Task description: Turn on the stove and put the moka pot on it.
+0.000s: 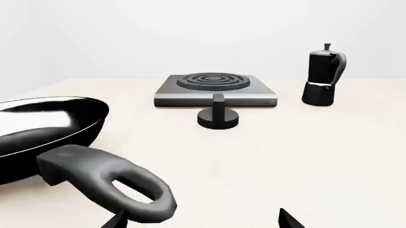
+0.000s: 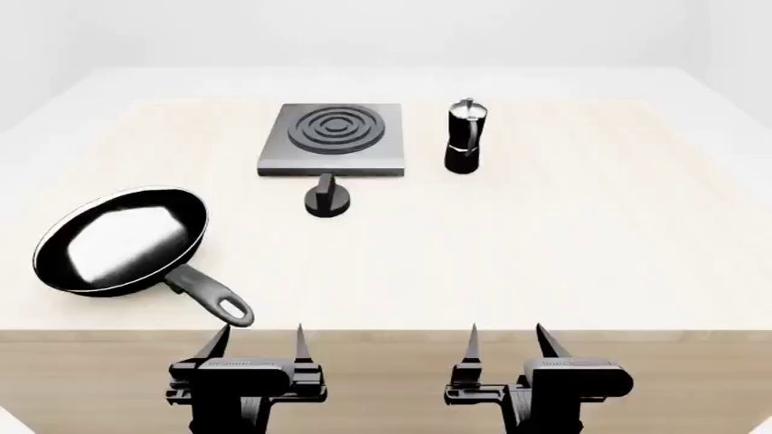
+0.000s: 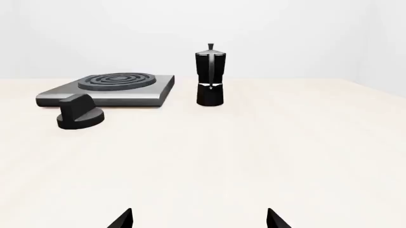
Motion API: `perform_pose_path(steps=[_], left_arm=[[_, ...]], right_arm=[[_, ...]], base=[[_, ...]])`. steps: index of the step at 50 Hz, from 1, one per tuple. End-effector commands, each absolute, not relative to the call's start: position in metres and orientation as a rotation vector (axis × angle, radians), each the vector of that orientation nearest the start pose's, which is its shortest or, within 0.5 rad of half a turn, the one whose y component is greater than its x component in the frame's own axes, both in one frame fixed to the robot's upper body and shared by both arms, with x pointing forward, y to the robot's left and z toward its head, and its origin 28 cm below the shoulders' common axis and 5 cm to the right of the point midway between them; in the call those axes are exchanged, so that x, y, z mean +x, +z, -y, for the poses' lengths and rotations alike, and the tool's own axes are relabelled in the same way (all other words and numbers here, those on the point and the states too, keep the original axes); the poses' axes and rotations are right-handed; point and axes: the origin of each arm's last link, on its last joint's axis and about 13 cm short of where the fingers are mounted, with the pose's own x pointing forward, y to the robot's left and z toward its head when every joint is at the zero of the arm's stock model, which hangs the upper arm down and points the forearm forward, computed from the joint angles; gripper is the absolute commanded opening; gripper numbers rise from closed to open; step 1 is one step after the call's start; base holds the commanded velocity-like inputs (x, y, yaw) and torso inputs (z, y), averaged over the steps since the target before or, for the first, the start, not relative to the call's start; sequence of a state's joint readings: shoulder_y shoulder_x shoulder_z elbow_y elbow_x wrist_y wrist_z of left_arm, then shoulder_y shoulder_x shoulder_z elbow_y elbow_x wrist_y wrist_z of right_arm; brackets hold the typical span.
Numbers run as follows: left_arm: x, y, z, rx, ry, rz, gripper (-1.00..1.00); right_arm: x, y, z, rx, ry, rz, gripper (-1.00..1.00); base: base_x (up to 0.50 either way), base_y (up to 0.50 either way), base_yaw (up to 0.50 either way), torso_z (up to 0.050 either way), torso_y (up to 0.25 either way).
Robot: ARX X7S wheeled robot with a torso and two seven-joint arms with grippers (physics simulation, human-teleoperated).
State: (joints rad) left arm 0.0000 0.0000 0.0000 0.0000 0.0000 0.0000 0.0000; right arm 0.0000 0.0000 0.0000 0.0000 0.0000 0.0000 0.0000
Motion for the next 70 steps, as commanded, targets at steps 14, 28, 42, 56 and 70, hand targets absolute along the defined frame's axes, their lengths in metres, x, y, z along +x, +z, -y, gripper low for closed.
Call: perform_pose_path(steps=[14,28,42,56,70], left_arm=[[0.208,0.015,-0.207,-0.002,0.014,0.009,1.0],[0.198,0.106,-0.234,0.191,0.121,0.245,1.0],[0.154,0.192,-0.244,0.242,0.162,0.591,1.0],[0.142,0.192,-0.244,0.301,0.164,0.658,1.0],[0.139,0.19,-0.243,0.29,0.155,0.661,1.0]], right_arm=[[0.21,0.012,0.094,-0.007,0.042,-0.009,1.0],[0.233,0.1,0.101,-0.003,0.01,0.235,1.0],[0.213,0.18,0.11,0.03,-0.002,0.475,1.0],[0.192,0.188,0.108,0.014,-0.01,0.571,1.0],[0.19,0.186,0.107,0.031,0.001,0.577,1.0]], base=[[0.0,0.0,0.0,0.0,0.0],[0.0,0.0,0.0,0.0,0.0],[0.0,0.0,0.0,0.0,0.0],[0.0,0.0,0.0,0.022,0.033],[0.0,0.0,0.0,0.05,0.079]])
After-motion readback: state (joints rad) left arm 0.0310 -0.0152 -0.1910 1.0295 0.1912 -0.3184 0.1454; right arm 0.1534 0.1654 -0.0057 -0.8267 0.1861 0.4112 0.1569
